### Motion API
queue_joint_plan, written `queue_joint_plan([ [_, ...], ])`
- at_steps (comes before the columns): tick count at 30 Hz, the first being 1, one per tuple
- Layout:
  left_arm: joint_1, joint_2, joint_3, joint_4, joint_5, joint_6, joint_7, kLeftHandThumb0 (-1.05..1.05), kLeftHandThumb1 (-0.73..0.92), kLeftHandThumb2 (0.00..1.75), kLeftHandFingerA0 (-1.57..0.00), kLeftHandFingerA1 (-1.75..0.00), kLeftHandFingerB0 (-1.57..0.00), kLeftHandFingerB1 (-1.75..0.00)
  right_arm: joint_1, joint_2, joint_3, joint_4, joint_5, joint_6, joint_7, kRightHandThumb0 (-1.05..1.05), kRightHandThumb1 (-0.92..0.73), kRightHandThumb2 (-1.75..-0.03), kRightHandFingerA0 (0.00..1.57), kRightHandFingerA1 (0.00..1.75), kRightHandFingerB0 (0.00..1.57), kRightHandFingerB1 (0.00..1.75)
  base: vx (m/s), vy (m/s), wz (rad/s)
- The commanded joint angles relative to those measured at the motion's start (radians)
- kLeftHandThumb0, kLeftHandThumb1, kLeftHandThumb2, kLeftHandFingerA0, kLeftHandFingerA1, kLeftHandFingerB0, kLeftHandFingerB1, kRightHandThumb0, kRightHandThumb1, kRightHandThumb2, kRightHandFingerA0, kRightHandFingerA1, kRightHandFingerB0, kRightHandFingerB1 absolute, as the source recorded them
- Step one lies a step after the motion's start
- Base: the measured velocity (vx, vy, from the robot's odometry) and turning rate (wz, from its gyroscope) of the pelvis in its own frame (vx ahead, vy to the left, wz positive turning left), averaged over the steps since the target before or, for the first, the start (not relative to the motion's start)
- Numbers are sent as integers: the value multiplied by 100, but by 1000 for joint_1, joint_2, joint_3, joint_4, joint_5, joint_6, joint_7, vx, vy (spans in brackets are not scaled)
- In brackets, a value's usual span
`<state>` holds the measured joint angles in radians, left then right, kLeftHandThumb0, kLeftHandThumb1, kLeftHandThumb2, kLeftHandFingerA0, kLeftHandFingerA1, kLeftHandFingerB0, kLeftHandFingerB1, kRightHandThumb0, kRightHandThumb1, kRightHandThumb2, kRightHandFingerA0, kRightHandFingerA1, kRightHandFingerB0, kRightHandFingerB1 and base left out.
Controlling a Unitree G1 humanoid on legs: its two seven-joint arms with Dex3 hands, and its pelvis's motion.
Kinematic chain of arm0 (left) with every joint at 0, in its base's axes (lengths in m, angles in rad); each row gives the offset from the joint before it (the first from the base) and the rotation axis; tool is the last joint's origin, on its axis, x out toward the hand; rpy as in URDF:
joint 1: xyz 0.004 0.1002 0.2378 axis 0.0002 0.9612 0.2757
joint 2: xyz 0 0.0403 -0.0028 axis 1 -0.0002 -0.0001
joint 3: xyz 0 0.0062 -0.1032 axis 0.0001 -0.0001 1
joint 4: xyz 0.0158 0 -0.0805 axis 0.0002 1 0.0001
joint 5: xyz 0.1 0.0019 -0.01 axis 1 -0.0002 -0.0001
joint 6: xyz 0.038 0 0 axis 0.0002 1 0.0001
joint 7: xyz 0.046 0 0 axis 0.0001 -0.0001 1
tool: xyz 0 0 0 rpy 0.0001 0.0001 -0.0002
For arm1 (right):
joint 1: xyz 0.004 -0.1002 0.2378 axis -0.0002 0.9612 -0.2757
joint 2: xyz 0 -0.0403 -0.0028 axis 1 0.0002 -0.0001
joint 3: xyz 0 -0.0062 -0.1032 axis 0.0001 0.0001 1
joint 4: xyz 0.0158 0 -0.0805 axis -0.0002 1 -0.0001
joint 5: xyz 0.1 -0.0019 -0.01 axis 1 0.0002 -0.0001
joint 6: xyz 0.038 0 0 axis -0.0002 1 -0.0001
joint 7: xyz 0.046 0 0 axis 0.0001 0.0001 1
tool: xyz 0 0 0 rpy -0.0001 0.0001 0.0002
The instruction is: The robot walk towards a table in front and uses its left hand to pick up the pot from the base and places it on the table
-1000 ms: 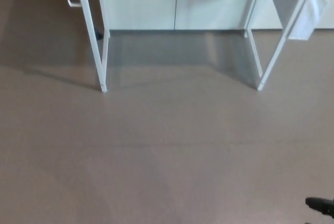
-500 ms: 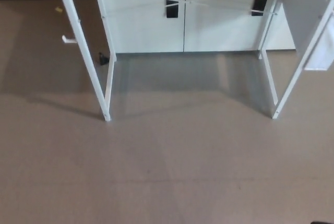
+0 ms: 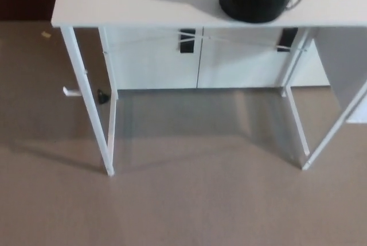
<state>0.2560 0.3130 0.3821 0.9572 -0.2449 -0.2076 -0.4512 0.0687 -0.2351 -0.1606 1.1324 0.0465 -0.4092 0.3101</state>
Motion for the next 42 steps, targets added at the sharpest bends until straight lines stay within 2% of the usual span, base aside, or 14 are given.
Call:
queue_joint_plan([
  [1,14,4,4,11,-3,-23,-3,-24,47,59,-45,-42,-44,-39,17,-16,5,9,-11,-29,-8,-64,-37,-71,80,54,54,47,313,-19,10],
  [16,-3,16,-4,58,11,-43,12,-26,44,59,-51,-44,-45,-39,0,-19,30,22,-30,-25,-40,-65,-38,-73,80,54,54,47,276,-82,8],
  [30,-21,22,6,87,-3,-42,8,-26,43,59,-52,-45,-46,-40,-9,-14,24,21,-14,-26,-29,-63,-37,-71,81,54,55,47,190,142,-7],
  [42,-34,21,4,58,-2,-45,12,-27,44,60,-54,-46,-43,-40,-61,-19,38,24,-31,-10,-45,-63,-37,-72,82,55,54,47,91,-140,0],
])
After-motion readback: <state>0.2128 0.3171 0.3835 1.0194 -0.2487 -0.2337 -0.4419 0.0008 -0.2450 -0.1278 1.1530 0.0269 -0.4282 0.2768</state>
